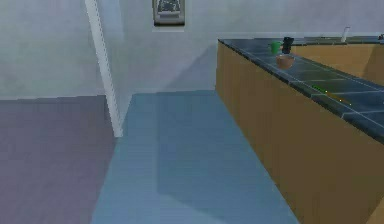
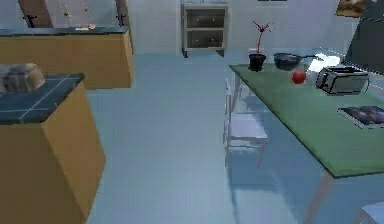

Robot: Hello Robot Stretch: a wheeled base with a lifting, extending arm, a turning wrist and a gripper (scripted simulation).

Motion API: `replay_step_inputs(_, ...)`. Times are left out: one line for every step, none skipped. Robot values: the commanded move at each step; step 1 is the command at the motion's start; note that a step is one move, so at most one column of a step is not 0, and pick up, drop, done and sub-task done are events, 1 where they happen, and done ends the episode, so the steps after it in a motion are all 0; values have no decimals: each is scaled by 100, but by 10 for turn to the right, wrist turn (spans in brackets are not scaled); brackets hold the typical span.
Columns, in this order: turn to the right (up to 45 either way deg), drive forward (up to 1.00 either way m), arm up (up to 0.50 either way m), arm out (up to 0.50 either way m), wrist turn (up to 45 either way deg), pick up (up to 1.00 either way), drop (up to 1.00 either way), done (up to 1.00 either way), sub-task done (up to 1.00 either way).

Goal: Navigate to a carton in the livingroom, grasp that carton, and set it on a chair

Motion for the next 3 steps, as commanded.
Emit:
replay_step_inputs(0, 60, 0, 0, 0, 0, 0, 0, 0)
replay_step_inputs(-450, 0, 0, 0, 0, 0, 0, 0, 0)
replay_step_inputs(-90, 0, 0, 0, 0, 0, 0, 0, 0)
